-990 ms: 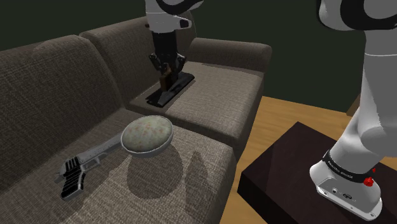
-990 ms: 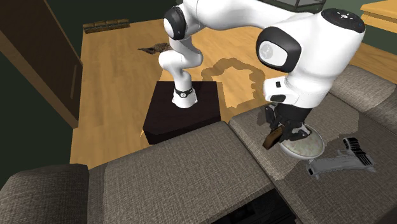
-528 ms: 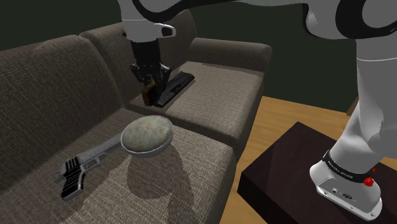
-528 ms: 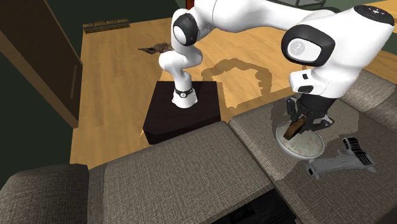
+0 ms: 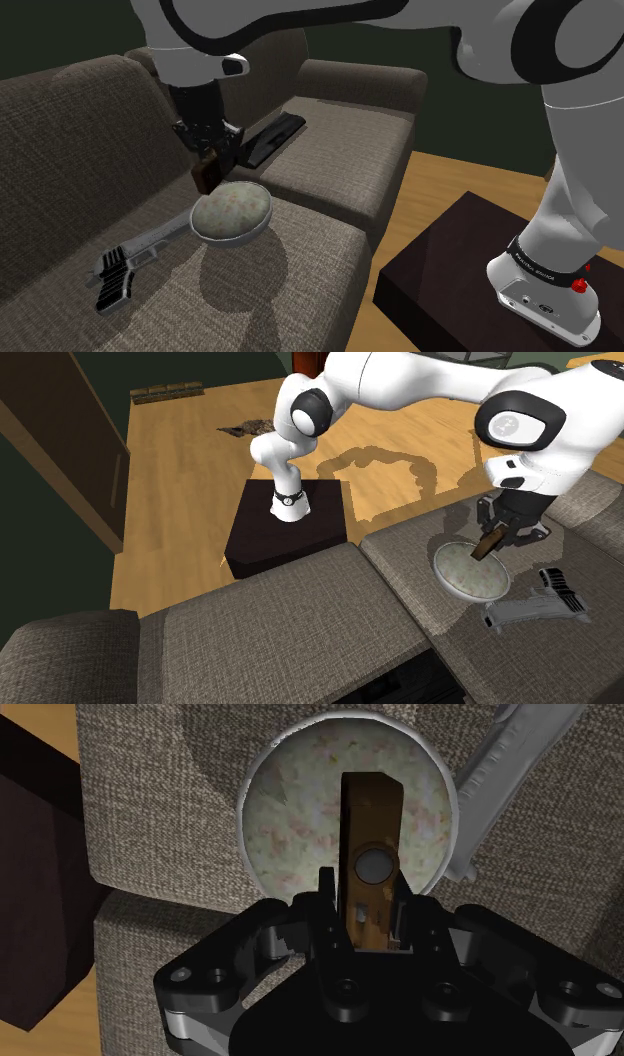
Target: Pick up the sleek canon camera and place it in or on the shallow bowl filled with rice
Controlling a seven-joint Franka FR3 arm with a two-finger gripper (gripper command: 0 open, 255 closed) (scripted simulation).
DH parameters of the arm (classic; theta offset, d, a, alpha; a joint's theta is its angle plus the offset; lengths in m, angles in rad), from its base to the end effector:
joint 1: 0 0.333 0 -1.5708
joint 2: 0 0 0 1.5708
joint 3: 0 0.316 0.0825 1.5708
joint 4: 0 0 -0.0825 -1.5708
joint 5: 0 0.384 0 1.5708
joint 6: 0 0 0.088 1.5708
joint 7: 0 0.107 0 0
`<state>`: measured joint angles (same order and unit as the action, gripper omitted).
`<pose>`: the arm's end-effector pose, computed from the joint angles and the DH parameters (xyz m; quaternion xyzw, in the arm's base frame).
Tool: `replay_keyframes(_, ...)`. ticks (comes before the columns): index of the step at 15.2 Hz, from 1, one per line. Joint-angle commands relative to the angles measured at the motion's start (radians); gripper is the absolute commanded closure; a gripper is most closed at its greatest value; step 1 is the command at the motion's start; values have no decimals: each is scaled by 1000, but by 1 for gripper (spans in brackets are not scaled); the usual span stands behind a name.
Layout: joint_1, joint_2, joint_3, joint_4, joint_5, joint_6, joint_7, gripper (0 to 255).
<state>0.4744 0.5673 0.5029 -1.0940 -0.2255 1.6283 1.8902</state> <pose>0.4912 0.5088 0.5237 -0.8834 0.4682 0.0159 0.0160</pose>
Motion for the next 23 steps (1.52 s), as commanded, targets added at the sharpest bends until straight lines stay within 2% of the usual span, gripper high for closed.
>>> replay_keyframes(1, -3, -4, 1, -34, 1, 30, 6, 255)
replay_keyframes(10, -29, -16, 0, -178, 3, 159, 11, 255)
replay_keyframes(18, -30, -16, -1, -184, 2, 165, 12, 255)
replay_keyframes(19, -30, -16, -1, -184, 2, 165, 12, 0)
replay_keyframes(23, -30, -16, -1, -184, 2, 165, 12, 0)
